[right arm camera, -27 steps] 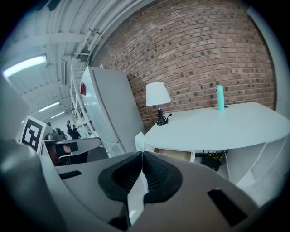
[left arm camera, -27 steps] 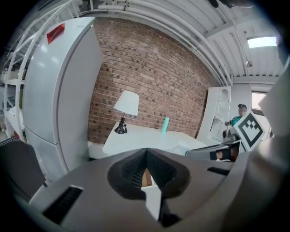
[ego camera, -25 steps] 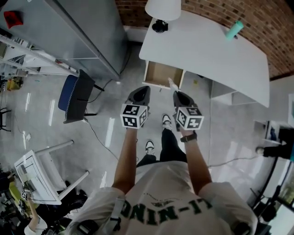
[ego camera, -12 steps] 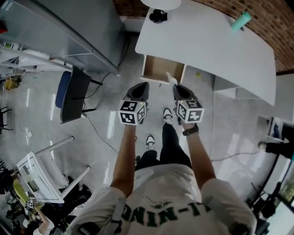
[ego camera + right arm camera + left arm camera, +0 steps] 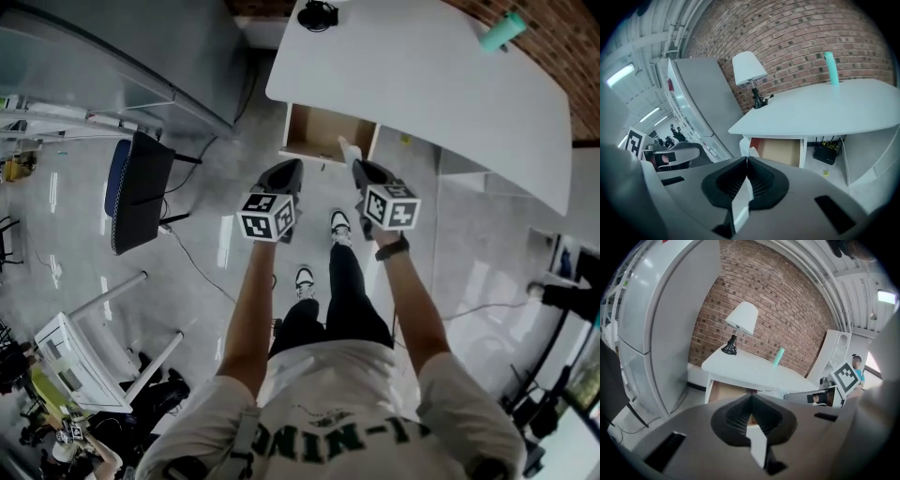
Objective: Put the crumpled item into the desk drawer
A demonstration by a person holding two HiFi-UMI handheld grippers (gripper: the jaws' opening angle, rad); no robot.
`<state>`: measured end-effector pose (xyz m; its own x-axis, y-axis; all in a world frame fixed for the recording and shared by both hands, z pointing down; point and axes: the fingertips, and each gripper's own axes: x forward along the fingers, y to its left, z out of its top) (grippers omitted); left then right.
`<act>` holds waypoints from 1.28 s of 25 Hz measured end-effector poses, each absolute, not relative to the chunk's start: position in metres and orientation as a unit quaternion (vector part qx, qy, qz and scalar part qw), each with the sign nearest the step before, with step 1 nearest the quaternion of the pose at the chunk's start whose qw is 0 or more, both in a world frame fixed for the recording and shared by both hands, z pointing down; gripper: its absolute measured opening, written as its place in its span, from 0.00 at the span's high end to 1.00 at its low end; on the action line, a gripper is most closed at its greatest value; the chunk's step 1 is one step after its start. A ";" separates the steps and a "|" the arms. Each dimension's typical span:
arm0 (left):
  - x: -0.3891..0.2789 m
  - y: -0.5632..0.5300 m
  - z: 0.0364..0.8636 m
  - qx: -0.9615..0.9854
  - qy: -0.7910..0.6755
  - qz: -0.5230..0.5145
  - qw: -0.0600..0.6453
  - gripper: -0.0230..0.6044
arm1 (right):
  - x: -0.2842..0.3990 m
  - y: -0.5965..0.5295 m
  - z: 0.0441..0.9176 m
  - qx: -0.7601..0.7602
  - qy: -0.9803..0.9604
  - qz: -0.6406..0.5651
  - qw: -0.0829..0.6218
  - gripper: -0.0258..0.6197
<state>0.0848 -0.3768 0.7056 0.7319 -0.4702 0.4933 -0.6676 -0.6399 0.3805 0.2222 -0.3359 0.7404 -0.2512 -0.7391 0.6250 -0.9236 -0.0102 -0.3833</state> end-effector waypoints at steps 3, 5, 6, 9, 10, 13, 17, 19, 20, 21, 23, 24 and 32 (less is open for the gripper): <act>0.093 -0.385 0.721 0.885 -0.319 0.175 0.291 0.97 | 0.229 -0.349 0.752 0.595 -0.697 0.377 0.135 0.95; 0.097 -0.392 0.732 0.884 -0.318 0.176 0.295 0.97 | 0.234 -0.359 0.763 0.592 -0.701 0.371 0.143 0.95; 0.100 -0.395 0.738 0.883 -0.317 0.179 0.297 0.97 | 0.237 -0.363 0.769 0.591 -0.704 0.366 0.147 0.95; 0.106 -0.401 0.755 0.877 -0.318 0.181 0.310 0.97 | 0.243 -0.371 0.788 0.583 -0.716 0.347 0.166 0.95; 0.108 -0.404 0.759 0.876 -0.319 0.181 0.312 0.97 | 0.244 -0.375 0.793 0.580 -0.719 0.341 0.175 0.95; 0.114 -0.411 0.771 0.876 -0.318 0.182 0.314 0.97 | 0.248 -0.385 0.813 0.571 -0.724 0.328 0.205 0.95; 0.119 -0.415 0.788 0.876 -0.317 0.188 0.311 0.97 | 0.253 -0.390 0.842 0.558 -0.723 0.331 0.238 0.95; 0.121 -0.418 0.797 0.876 -0.319 0.192 0.308 0.97 | 0.255 -0.395 0.853 0.550 -0.726 0.324 0.257 0.95; 0.122 -0.419 0.800 0.877 -0.318 0.193 0.305 0.97 | 0.256 -0.399 0.858 0.546 -0.728 0.318 0.267 0.95; 0.124 -0.420 0.803 0.879 -0.317 0.194 0.300 0.97 | 0.256 -0.402 0.862 0.542 -0.729 0.313 0.276 0.95; 0.126 -0.423 0.808 0.883 -0.315 0.197 0.288 0.97 | 0.257 -0.407 0.874 0.534 -0.728 0.309 0.297 0.95; 0.127 -0.424 0.811 0.884 -0.315 0.197 0.282 0.97 | 0.257 -0.409 0.880 0.530 -0.728 0.308 0.308 0.95; 0.129 -0.432 0.831 0.889 -0.318 0.198 0.262 0.97 | 0.242 -0.413 0.918 0.479 -0.724 0.323 0.376 0.95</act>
